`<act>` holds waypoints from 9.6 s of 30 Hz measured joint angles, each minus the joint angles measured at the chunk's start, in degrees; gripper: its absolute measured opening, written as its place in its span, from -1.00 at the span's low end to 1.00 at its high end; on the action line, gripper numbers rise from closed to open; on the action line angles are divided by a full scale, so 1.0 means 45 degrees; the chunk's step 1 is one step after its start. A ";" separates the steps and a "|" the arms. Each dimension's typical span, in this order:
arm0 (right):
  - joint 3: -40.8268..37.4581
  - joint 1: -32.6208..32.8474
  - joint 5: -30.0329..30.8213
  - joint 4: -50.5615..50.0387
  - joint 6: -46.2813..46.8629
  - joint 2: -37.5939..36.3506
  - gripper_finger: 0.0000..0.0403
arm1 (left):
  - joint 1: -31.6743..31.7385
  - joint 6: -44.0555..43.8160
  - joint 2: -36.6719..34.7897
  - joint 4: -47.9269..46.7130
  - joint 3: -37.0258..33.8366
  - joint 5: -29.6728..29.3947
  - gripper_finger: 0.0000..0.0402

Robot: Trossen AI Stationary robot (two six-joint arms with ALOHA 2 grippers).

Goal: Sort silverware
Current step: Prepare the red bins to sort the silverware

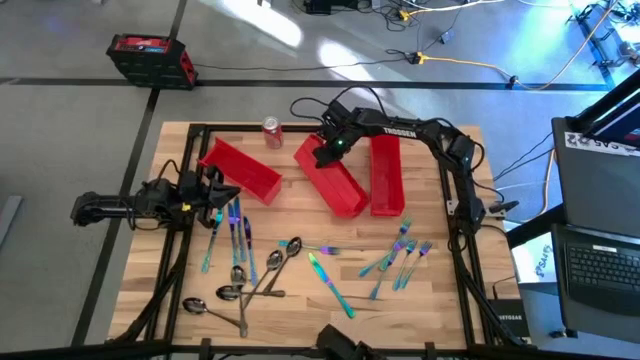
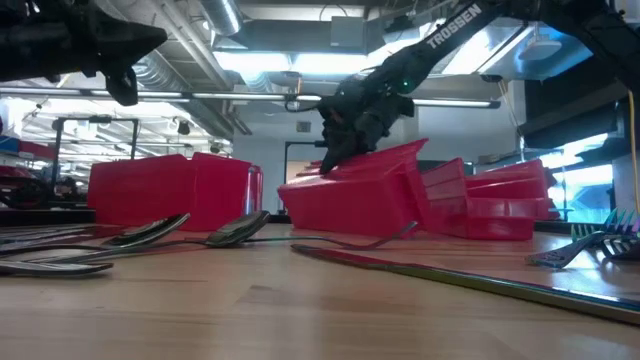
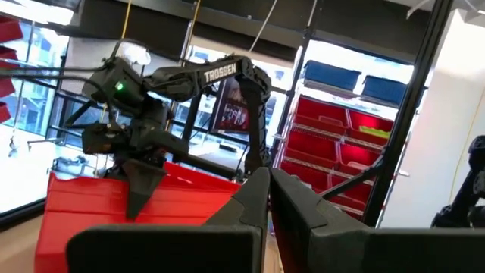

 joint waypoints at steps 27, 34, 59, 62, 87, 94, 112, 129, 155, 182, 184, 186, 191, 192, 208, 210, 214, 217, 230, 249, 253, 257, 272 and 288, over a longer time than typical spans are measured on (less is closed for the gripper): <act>0.0107 0.1674 0.4567 0.1531 0.3601 -0.0318 -1.00 | 0.0000 -0.0272 -0.0003 -0.0656 0.0000 0.0000 -1.00; 0.0373 0.2617 0.7051 0.0986 0.5486 -0.0318 -1.00 | 0.0000 -0.0459 0.0000 -0.1483 0.0000 0.0005 -1.00; 0.1501 0.3639 1.2086 -0.3787 0.8479 -0.0309 -1.00 | 0.0000 -0.1297 -0.0005 -0.2234 0.0000 0.0437 -1.00; 0.1501 0.3608 1.2308 -0.4093 0.8732 -0.0313 -1.00 | -0.0002 -0.1465 -0.0005 -0.2239 0.0000 0.0437 -1.00; 0.1496 0.3639 1.2082 -0.4688 1.1005 -0.0313 -0.87 | 0.0000 -0.1586 -0.0005 -0.2273 0.0000 0.0437 -1.00; 0.1496 0.3654 1.2019 -0.4589 1.1005 -0.0313 -0.87 | 0.0000 -0.1171 -0.0005 -0.2278 0.0000 0.0437 -1.00; 0.2330 0.3801 1.2534 -0.5623 0.9989 -0.0310 -0.87 | 0.0000 -0.0641 -0.0005 -0.2283 0.0000 0.0437 -1.00; 0.4818 0.3797 1.5402 -1.0704 0.9638 -0.0339 -0.87 | -0.0002 -0.1152 -0.0005 -0.2254 0.0000 0.0437 -1.00; -0.2185 0.2045 1.5239 -1.2515 1.1330 -0.4067 -0.87 | -0.0005 -0.1176 -0.0005 -0.2691 0.0000 0.0432 -1.00; -0.3915 -0.0891 1.2956 -0.9861 0.6609 -0.5462 -0.87 | -0.0005 -0.0839 -0.0005 -0.2866 0.0000 -0.0335 -1.00; -0.3915 -0.1068 1.3044 -0.9865 0.6463 -0.5462 -0.87 | -0.0002 -0.0834 -0.0005 -0.2866 0.0000 -0.0338 -1.00; -0.3915 -0.1218 1.3049 -0.9742 0.6156 -0.5462 -0.87 | -0.0002 -0.0826 -0.0005 -0.2864 0.0000 -0.0340 -1.00; -0.3915 -0.1305 1.3019 -0.8924 0.5605 -0.5449 -0.87 | 0.0000 -0.0801 -0.0005 -0.2866 0.0000 -0.0340 -1.00; -0.3915 -0.1302 1.2936 -0.8712 0.5529 -0.5428 -0.87 | -0.0005 -0.0786 -0.0005 -0.2866 0.0000 -0.0340 -1.00; -0.6119 -0.1359 1.2481 -0.7105 0.5029 -0.5088 -0.87 | 0.0000 -0.0627 -0.0005 -0.2851 0.0000 -0.0355 -1.00; -0.6419 -0.1344 1.2510 -0.6979 0.5140 -0.5099 -0.87 | -0.0003 -0.0636 -0.0005 -0.2851 0.0000 -0.0355 -1.00; -0.6512 -0.1349 1.2485 -0.6914 0.5283 -0.5151 -0.87 | -0.0005 -0.0647 -0.0005 -0.2846 0.0000 -0.0421 -1.00; -0.6295 -0.1340 1.2429 -0.6650 0.5302 -0.5252 -0.87 | -0.0004 -0.0656 -0.0005 -0.2832 0.0000 -0.0572 -1.00; -0.5965 -0.1334 1.0796 -0.6133 0.5327 -0.6264 -0.87 | -0.0005 -0.0559 -0.0005 -0.2822 0.0000 -0.0724 -1.00; -0.2959 0.0193 1.4729 -1.0074 0.6308 -0.6288 -0.87 | 0.0000 0.0565 -0.0005 -0.0148 0.0000 -0.3255 -0.95; -0.1892 0.0785 1.4727 -1.0111 0.5614 -0.6392 -0.87 | 0.0000 0.0520 -0.0005 -0.0193 0.0000 -0.3808 -0.76; -0.1042 0.1324 1.4734 -1.0458 0.4838 -0.6438 -0.87 | 0.0000 0.1023 0.0000 -0.0047 0.0000 -0.4074 -0.48; -0.0325 0.2680 1.5013 -1.1068 0.4625 -0.8925 -0.87 | 0.0047 0.5619 0.3820 -0.4000 0.4737 -0.4626 0.20; -0.0325 0.2648 1.4825 -1.1058 0.3617 -0.9012 -0.87 | 0.2460 0.8831 1.0738 -1.4191 1.2468 -0.2460 0.19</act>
